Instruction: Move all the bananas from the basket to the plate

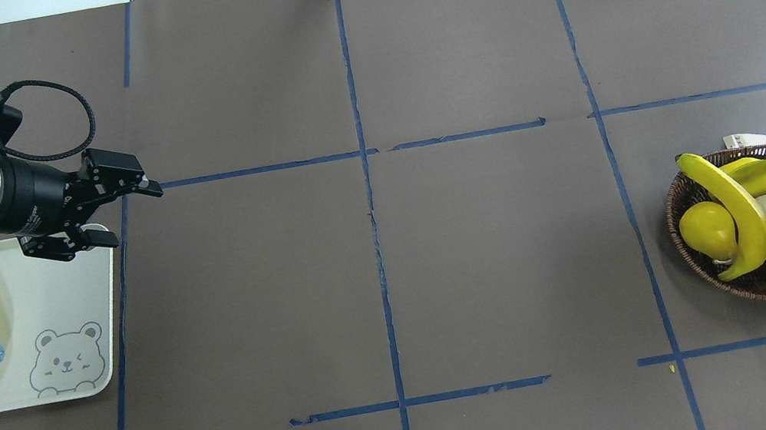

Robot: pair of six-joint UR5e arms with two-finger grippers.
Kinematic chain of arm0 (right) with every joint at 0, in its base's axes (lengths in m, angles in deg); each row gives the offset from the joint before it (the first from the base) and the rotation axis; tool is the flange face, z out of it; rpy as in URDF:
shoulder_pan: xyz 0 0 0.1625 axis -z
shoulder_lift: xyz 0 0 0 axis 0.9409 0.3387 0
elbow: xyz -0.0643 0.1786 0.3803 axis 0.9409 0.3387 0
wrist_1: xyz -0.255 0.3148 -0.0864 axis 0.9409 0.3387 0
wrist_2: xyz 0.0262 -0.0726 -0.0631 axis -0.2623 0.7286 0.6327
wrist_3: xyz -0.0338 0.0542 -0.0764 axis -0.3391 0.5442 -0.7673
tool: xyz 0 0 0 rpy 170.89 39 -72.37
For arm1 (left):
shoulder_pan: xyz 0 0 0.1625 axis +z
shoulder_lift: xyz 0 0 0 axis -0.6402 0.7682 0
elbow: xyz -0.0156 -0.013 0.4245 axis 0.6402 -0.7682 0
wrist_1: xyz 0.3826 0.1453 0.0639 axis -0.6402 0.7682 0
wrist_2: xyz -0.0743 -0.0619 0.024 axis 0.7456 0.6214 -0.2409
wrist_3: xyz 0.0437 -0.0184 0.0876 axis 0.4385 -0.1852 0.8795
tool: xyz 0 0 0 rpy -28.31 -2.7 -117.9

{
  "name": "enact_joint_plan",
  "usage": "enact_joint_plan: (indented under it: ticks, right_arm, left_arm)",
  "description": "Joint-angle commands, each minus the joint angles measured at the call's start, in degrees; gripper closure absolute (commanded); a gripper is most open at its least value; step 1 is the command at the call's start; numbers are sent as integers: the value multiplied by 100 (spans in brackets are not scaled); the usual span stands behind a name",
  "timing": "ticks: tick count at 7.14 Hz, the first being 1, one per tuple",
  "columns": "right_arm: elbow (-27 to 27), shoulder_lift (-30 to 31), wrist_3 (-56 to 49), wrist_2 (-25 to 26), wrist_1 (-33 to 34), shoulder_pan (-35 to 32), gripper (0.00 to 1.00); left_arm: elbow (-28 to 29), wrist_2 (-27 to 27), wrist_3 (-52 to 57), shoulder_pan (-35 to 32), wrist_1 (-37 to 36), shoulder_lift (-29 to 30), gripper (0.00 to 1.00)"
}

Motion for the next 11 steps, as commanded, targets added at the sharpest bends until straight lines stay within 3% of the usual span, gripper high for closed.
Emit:
enact_joint_plan:
  ticks: [1, 2, 3, 4, 6, 8, 9, 11]
  right_arm:
    - [64, -61, 2, -12, 1, -3, 29]
    - [38, -61, -7, -56, -8, -11, 62]
    - [21, -53, -42, -143, -8, -29, 87]
    - [-32, -35, -51, -275, -17, -81, 97]
    - [-103, 114, -539, -1229, 9, -1086, 99]
    - [-155, 194, -1585, -1637, 1, -2264, 99]
    - [-303, 11, -1580, -2021, 1, -2514, 99]
    - [-113, -1057, -1030, -3460, 10, -2516, 100]
  left_arm:
    - [0, 3, 0, 6, -2, -7, 1]
    - [9, -6, 0, 6, -2, -15, 1]
    - [9, -6, 0, 6, -2, -24, 1]
    - [18, 3, 0, 6, -2, -24, 1]
    - [9, 3, 0, 6, -2, -7, 1]
    - [9, -6, 0, 6, 7, 2, 1]
    - [9, -6, 0, 14, -2, 37, 1]
    - [52, -6, 0, 58, 7, 133, 1]
